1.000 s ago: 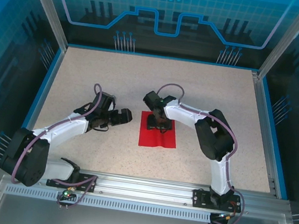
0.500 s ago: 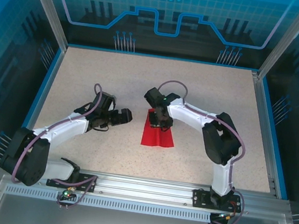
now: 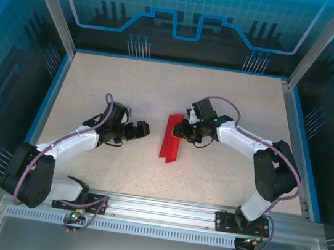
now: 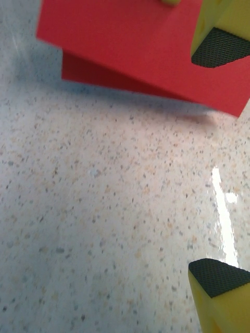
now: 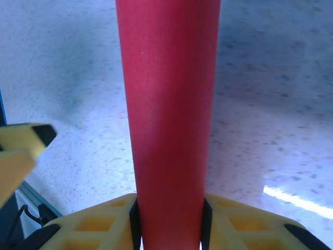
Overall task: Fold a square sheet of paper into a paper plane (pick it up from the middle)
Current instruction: Fold the square sheet of paper in half at the center of the table.
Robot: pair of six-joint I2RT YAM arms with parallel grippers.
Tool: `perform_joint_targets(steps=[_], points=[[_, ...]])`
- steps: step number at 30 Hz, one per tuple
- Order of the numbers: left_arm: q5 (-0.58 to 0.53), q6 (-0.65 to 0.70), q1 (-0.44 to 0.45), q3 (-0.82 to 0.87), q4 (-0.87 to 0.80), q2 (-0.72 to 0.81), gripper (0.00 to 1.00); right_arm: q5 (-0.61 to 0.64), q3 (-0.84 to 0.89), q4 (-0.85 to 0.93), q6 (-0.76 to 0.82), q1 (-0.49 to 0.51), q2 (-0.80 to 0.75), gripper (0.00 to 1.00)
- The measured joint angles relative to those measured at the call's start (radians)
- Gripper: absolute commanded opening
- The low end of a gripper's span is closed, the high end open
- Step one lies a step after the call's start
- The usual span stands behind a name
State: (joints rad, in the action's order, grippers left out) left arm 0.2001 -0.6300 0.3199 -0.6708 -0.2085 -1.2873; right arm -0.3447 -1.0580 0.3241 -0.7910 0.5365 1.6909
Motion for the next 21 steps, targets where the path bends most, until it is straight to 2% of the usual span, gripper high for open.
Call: perform_joint_targets(steps=[5, 7, 13, 21], points=[[0.059, 0.000, 0.003, -0.030, 0.023, -0.026, 0.99, -0.034, 0.097, -0.046, -0.005, -0.059, 0.026, 0.43], [0.073, 0.001, 0.008, -0.042, 0.031, -0.045, 0.98, -0.034, 0.105, -0.047, -0.002, -0.064, 0.035, 0.44], [0.090, 0.001, 0.048, -0.070, 0.035, -0.106, 0.98, -0.017, 0.104, -0.026, 0.034, -0.064, 0.040, 0.57], [0.093, 0.000, 0.071, -0.090, 0.034, -0.126, 0.98, 0.024, 0.104, 0.040, 0.085, -0.064, 0.024, 0.64]])
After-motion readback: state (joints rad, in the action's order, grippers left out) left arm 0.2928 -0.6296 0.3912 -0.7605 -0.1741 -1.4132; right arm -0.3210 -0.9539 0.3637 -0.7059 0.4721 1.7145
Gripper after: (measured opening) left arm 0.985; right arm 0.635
